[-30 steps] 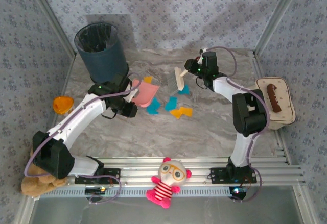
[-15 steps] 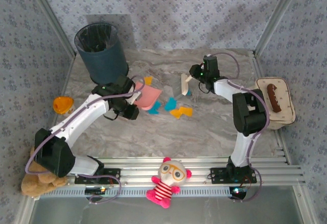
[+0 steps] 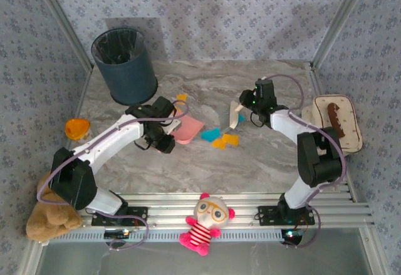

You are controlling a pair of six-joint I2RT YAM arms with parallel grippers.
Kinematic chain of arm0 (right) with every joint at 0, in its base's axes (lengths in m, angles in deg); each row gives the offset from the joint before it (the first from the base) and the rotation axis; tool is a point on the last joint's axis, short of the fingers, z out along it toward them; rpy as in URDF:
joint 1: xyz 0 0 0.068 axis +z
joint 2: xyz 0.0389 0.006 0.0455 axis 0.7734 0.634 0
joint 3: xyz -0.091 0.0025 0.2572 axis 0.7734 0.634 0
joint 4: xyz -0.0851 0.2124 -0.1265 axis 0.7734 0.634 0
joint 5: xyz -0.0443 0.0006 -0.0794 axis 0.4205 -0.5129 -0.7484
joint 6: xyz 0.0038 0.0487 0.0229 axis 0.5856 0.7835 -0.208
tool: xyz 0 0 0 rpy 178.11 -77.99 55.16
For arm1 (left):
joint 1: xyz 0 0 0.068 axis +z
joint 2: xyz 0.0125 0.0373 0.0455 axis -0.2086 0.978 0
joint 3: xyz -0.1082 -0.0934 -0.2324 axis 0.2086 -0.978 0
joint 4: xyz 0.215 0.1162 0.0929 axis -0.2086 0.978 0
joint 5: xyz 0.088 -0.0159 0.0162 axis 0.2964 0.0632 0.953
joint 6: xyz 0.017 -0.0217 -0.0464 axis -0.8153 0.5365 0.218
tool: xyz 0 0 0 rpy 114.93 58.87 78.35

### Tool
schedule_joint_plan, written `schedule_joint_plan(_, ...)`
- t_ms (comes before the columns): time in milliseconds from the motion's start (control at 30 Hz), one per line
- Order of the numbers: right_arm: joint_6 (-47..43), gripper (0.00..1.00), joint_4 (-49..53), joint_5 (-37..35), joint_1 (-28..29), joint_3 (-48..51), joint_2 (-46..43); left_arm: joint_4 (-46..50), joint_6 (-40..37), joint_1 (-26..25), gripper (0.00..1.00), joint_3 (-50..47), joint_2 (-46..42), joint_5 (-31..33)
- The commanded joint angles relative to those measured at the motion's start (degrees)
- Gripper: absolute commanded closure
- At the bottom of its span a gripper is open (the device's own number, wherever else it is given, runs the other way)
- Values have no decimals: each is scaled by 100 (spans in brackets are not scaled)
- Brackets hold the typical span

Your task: Sweep away the paper scraps from the table

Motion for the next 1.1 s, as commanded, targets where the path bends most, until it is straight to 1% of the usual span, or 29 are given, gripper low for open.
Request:
schedule_joint_plan(0,-370,100,341,-211,97,132,-343,216,-119,-115,100,245,93,114)
schedule_joint_plan(200,-726,100,48,327,138,162,-723,311,-199,-246,100,296,214,203)
schedule_joint_plan(333,-1163,100,-83,445,253,132,-1069,398,-287,-264,100,278,253,232)
schedule_joint_plan(533,-2233,100,409,-354,554,39,-1477,521,-502,-300,100,226,282,251)
schedule_joint_plan(667,-2725,100,677,-931,596,100,-1657,594,-680,-381,100,178,372,337)
schedule_joint_plan(800,-3025,100,917,-1492,587,181,-1800,643,-846,-400,100,137,412,470)
schedule_joint_plan(1067,-3507,100,1157,-2550,564,385,-1935,791,-1067,-401,100,207,690,467)
